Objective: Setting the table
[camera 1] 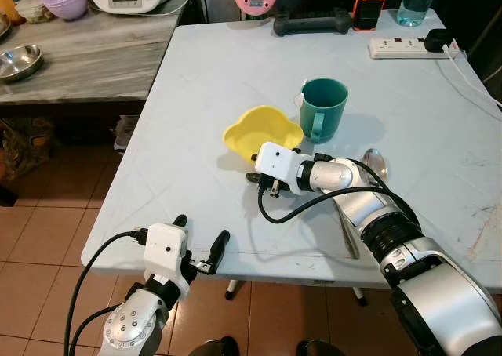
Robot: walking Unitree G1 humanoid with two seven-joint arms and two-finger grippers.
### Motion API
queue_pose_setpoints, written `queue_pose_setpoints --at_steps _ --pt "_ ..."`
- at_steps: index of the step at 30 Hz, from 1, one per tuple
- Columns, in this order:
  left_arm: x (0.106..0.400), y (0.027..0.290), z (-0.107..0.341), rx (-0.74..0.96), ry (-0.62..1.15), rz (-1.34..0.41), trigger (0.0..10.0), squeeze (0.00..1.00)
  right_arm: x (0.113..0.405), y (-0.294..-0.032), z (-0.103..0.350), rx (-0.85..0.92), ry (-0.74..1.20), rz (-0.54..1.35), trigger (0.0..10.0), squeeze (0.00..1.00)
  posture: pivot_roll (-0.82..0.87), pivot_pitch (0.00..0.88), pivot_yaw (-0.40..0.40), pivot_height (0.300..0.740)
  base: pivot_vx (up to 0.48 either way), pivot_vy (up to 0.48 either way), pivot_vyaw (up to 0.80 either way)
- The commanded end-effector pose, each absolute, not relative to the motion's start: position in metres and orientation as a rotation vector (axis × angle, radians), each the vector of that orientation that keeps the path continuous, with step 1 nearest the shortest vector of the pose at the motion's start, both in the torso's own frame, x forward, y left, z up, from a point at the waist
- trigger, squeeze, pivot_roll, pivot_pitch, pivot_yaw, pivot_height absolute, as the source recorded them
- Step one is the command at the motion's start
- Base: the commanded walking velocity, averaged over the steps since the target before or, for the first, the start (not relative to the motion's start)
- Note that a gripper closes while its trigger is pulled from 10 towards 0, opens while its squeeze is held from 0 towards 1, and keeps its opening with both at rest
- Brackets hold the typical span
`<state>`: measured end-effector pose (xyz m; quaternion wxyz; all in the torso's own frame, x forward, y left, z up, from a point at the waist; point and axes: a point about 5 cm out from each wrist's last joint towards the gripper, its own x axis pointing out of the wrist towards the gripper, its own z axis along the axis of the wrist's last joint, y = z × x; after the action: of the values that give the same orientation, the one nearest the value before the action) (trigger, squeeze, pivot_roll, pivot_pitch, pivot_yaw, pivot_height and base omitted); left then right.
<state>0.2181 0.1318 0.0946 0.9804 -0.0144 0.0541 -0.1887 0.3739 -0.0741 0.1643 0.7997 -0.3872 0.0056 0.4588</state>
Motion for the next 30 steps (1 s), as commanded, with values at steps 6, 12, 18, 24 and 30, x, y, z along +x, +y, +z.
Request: queue_pose_setpoints --at_steps 6,12,18,24,30 --pt "0.213 0.133 0.080 -0.025 0.190 -0.384 10.0 0.00 0.375 -0.083 0.160 -0.852 0.039 0.953 0.0 0.00 -0.03 0.191 0.098 0.740 0.000 0.000 0.00" --pt "0.213 0.133 0.079 -0.022 0.191 -0.388 10.0 0.00 0.373 -0.081 0.163 -0.850 0.010 0.967 0.0 0.00 -0.04 0.186 0.105 0.740 0.000 0.000 0.00" --pt "0.214 0.133 0.079 -0.019 0.192 -0.387 10.0 0.00 0.370 -0.077 0.167 -0.839 -0.028 0.994 0.0 0.00 -0.04 0.182 0.106 0.740 0.000 0.000 0.00" --pt "0.216 0.134 0.079 -0.012 0.191 -0.380 10.0 0.00 0.362 -0.073 0.171 -0.794 -0.076 1.032 0.0 0.00 -0.04 0.174 0.105 0.740 0.000 0.000 0.00" --pt "0.218 0.135 0.079 -0.009 0.190 -0.377 10.0 0.00 0.353 -0.074 0.173 -0.776 -0.102 1.059 0.0 0.00 -0.04 0.166 0.110 0.740 0.000 0.000 0.00"
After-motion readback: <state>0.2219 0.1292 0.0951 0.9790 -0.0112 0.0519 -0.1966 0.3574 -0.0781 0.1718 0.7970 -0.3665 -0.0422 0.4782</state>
